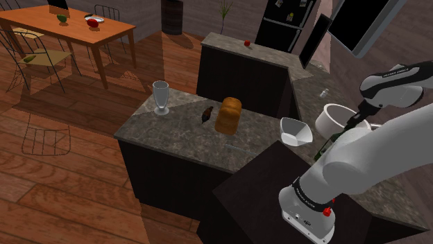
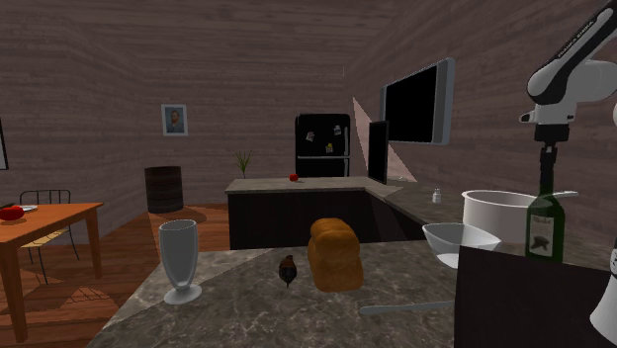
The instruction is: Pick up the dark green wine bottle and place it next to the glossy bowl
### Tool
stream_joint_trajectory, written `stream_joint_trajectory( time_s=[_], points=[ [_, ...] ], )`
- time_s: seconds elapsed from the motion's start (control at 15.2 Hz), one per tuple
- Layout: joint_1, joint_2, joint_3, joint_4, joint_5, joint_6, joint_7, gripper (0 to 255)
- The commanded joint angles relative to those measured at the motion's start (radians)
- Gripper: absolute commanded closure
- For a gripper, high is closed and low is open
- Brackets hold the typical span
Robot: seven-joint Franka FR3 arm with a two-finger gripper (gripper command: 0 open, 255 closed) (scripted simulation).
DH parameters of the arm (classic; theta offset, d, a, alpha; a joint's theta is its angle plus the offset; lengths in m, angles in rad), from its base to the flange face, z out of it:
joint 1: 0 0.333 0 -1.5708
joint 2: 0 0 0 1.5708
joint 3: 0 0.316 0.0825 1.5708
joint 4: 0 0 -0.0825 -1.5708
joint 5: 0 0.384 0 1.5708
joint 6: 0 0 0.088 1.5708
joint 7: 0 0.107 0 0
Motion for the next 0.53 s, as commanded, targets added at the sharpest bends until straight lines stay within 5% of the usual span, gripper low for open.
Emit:
stream_joint_trajectory(
  time_s=[0.0, 0.26, 0.46],
  points=[
    [0.055, 0.008, -0.063, -0.007, -0.004, 0.030, 0.002, 255],
    [0.171, 0.004, -0.193, -0.016, -0.036, 0.079, 0.023, 255],
    [0.171, 0.003, -0.193, -0.016, -0.037, 0.078, 0.024, 255]
  ],
)
